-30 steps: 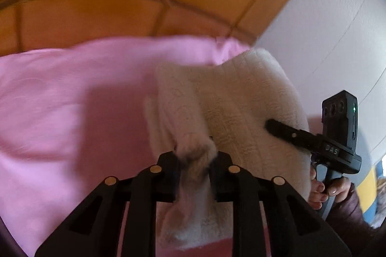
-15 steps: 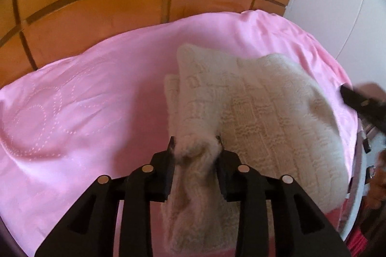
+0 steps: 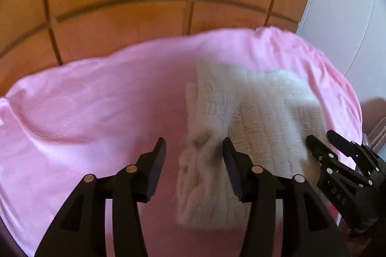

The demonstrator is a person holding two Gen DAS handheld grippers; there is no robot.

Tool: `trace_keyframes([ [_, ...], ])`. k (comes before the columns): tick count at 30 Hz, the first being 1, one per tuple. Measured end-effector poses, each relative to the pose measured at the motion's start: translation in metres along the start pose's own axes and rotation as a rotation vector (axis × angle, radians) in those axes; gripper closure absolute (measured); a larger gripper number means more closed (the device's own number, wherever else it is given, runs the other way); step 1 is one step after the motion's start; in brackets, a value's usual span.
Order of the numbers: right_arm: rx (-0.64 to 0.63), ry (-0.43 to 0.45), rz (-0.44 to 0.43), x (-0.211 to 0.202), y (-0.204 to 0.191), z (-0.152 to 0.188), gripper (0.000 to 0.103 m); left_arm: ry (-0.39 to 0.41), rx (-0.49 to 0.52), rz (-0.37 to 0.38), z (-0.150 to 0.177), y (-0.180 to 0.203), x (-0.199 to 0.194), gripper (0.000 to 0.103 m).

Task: Fold small clothes

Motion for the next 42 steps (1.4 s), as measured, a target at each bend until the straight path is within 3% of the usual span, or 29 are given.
trace_keyframes([
  [2, 0.02, 0.008, -0.014, -0.012, -0.002, 0.002, 0.055, 0.028, -0.005, -0.017, 0.004, -0.004, -0.018, 0.045],
  [4, 0.032, 0.015, -0.011, -0.025, -0.006, 0.007, 0.044, 0.044, -0.025, -0.02, 0.008, -0.01, -0.032, 0.04],
  [13, 0.135, 0.057, 0.032, -0.065, -0.015, 0.029, 0.017, 0.127, -0.087, -0.064, 0.031, -0.028, -0.082, 0.021],
  [18, 0.141, 0.081, 0.064, -0.082, -0.019, 0.042, 0.013, 0.151, -0.096, -0.101, 0.049, -0.028, -0.102, 0.013],
  [30, 0.169, 0.138, 0.094, -0.11, -0.019, 0.057, 0.011, 0.167, -0.08, -0.133, 0.074, -0.013, -0.123, 0.003],
  [42, 0.179, 0.121, 0.089, -0.106, -0.02, 0.068, 0.011, 0.169, -0.093, -0.147, 0.074, -0.008, -0.125, 0.003],
])
Point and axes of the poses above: each gripper's, at about its wrist camera, not at the fingertips, and x roughly the way its jaws point, y to its right, z to its underside, the point moved 4 cm from there along x, roughly the way its jaws point, and after that the axes turned 11 degrees about -y, right-handed, at the moved point
